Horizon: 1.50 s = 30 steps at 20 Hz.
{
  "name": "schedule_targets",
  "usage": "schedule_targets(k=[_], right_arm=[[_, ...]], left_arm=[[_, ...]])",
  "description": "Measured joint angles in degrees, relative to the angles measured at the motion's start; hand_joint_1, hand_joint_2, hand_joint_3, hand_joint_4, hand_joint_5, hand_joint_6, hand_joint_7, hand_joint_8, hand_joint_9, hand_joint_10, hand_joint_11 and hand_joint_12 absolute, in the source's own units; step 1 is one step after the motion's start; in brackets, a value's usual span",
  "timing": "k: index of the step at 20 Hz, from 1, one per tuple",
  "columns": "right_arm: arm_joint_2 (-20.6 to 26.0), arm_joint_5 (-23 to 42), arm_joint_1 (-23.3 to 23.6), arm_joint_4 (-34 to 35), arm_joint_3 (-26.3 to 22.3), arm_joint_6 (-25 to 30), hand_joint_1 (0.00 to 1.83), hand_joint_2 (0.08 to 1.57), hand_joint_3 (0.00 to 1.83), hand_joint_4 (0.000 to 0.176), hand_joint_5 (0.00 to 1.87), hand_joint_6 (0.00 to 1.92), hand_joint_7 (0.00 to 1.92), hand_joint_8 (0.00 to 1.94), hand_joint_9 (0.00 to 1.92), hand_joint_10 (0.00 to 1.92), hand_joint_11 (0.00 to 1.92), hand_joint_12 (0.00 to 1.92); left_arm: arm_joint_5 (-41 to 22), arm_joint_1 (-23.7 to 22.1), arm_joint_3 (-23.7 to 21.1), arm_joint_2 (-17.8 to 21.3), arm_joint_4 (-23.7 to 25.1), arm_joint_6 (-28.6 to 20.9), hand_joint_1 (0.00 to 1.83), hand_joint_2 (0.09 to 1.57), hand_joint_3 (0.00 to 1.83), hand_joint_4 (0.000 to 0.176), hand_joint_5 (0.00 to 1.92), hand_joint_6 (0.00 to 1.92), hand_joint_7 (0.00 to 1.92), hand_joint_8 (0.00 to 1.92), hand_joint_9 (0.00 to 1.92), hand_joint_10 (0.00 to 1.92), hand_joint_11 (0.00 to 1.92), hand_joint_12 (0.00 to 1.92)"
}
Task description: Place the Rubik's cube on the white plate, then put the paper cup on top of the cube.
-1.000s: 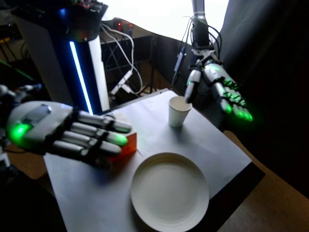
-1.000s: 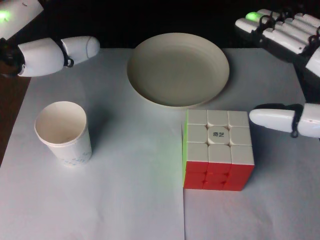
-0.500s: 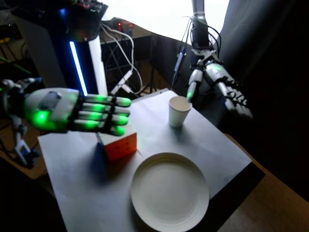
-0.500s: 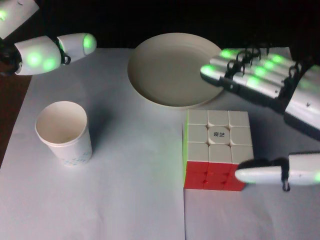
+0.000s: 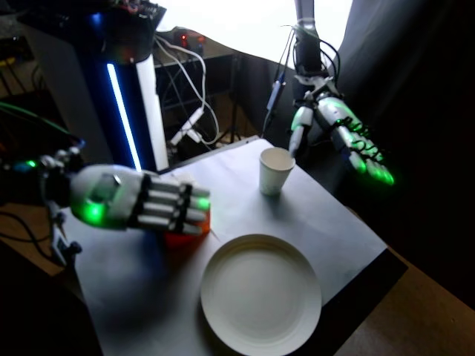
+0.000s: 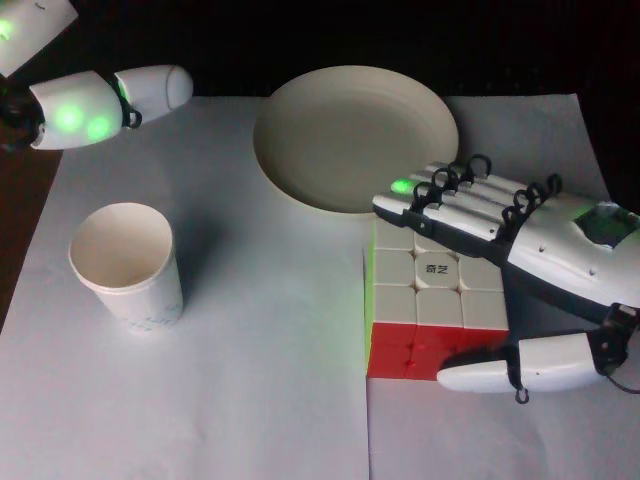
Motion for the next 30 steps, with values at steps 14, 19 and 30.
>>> schedule_targets(k=[14,19,30], right_arm=[[1.7,4.35,3.32,-0.68,-0.17,-0.2,1.13,1.27,0.15,0.0,0.51,1.55,0.68,1.74,0.8,1.92,0.92,1.92],[2.56,5.31,9.01,-0.46,1.18,-2.62,1.1,1.32,0.07,0.0,0.56,1.52,0.59,1.82,0.59,1.92,0.79,1.92],[-5.99,-4.13,20.87,0.04,12.85,-2.97,1.17,1.32,0.0,0.0,0.53,1.46,0.74,1.7,0.96,1.92,1.09,1.92]], left_arm=[[-0.37,0.81,0.0,0.0,-0.94,0.0,0.31,1.28,0.0,0.076,0.03,0.0,0.0,0.0,0.0,0.0,0.0,0.17],[-0.2,1.51,-0.04,0.0,-1.07,0.02,0.33,1.28,0.0,0.088,0.03,0.0,0.0,0.0,0.0,0.0,0.0,0.23],[-0.7,1.51,0.13,-0.59,-1.84,0.02,0.29,1.3,0.0,0.094,0.02,0.0,0.0,0.0,0.0,0.0,0.01,0.01]])
